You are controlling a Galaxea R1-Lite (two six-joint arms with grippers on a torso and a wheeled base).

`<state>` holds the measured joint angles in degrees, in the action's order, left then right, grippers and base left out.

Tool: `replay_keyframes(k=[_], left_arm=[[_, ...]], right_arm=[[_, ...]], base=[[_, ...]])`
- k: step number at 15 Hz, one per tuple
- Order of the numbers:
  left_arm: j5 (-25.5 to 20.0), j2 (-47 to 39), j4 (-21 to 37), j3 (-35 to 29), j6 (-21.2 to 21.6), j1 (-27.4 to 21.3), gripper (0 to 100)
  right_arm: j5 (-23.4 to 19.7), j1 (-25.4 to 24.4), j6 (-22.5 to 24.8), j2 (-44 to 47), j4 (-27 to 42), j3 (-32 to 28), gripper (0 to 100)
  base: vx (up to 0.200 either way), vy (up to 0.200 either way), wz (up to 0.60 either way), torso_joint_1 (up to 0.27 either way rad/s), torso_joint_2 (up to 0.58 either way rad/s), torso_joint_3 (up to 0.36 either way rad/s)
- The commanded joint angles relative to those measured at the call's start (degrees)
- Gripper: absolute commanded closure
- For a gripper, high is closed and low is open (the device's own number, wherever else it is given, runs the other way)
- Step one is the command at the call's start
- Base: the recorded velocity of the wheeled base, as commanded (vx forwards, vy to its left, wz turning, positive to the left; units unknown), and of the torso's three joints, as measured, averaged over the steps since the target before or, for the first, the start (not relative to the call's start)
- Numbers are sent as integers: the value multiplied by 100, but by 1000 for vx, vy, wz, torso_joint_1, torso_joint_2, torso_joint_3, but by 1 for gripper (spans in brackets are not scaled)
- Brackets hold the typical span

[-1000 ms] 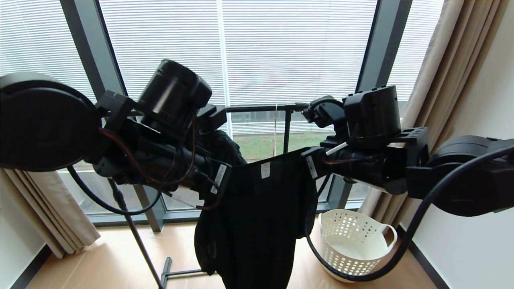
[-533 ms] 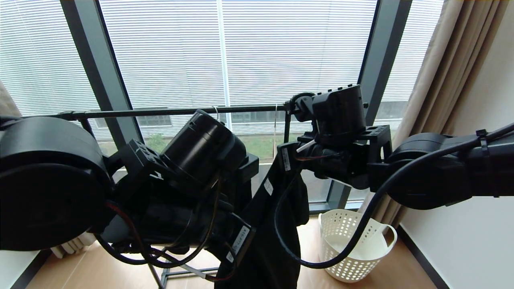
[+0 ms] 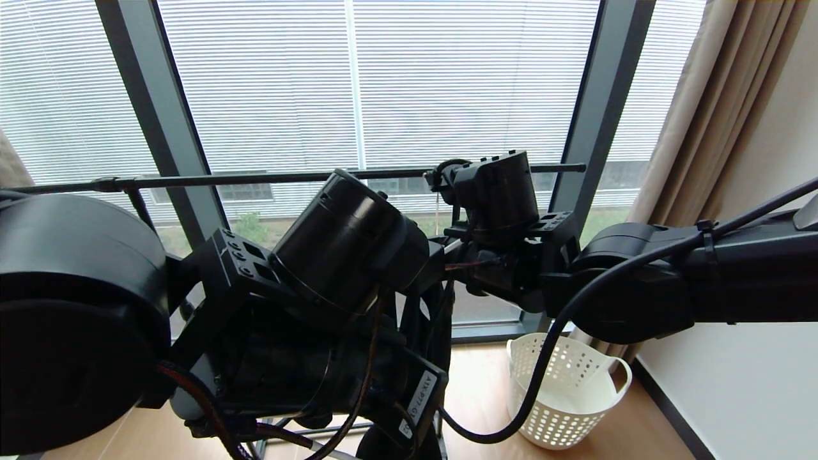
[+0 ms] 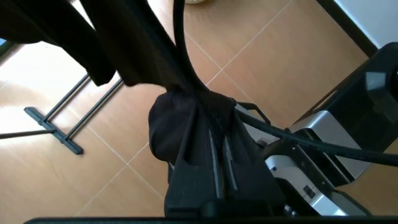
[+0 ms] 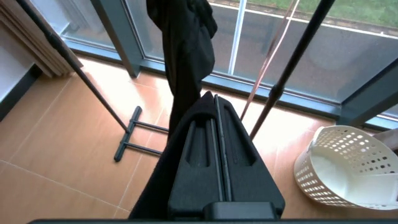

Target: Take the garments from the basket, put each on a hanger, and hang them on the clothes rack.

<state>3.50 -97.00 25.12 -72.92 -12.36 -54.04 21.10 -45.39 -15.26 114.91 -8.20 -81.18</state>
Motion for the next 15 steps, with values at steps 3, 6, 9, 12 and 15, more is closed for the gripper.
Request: replay_keyframes(k=[3,6,9,12,15], left_arm=[[10,-12,1,24,-3,-10,100],[54,225,1,85,-100,245,100],[186,243,-16,305,-223,772,100],[432,-214,-746,305,-372,1185,100],[678,-706,-1080,-213,-363,1256,100]], right_arm=[[-1,-5,-12,-4,-6,-65,100],[-1,214,-21,-65,-15,-109,100],[17,540,15,-276,3,-74,100],[17,997,612,-847,-15,401,100],[-27,1076,1658,-1489,-41,1236,100]], base=[[0,0,0,0,0,0],[0,0,0,0,0,0],[0,0,0,0,0,0],[0,0,0,0,0,0],[0,0,0,0,0,0]])
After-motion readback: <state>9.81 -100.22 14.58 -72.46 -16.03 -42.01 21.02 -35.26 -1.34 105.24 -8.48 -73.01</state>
